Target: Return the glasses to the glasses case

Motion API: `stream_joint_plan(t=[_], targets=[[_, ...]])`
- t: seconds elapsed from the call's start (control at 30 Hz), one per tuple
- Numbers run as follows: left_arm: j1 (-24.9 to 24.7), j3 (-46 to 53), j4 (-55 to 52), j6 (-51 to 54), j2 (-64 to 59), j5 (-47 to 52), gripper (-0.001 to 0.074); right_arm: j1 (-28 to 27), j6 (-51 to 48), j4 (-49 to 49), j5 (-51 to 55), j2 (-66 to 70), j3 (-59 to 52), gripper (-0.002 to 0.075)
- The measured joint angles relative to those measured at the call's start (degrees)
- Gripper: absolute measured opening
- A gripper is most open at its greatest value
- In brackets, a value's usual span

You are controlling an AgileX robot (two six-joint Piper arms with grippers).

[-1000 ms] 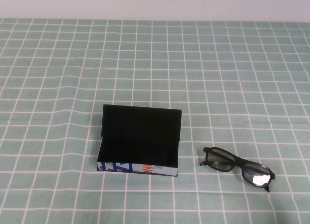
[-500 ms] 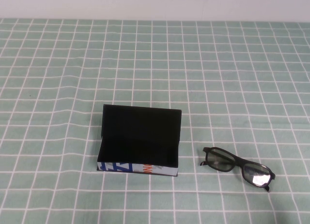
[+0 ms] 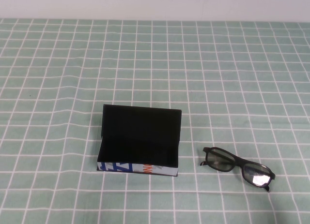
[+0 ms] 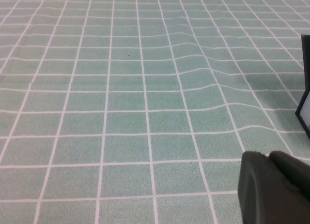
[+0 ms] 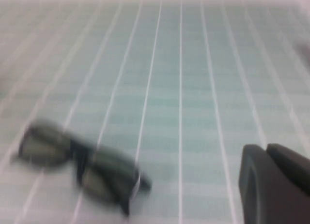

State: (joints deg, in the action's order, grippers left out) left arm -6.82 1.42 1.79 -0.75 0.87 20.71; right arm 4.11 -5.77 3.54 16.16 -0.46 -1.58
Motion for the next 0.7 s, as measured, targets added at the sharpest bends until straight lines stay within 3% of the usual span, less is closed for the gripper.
stream_joint_plan(t=[0.4, 0.7], targets=[[0.0, 0.0, 0.0, 0.0, 0.0, 0.0, -0.0004, 0.0, 0.0, 0.0, -34.81, 0.0, 0.0, -0.0011], [0.0, 0.0, 0.0, 0.0, 0.0, 0.0, -0.0004, 0.0, 0.33, 0.39, -48.51, 0.0, 0.0, -0.0011]])
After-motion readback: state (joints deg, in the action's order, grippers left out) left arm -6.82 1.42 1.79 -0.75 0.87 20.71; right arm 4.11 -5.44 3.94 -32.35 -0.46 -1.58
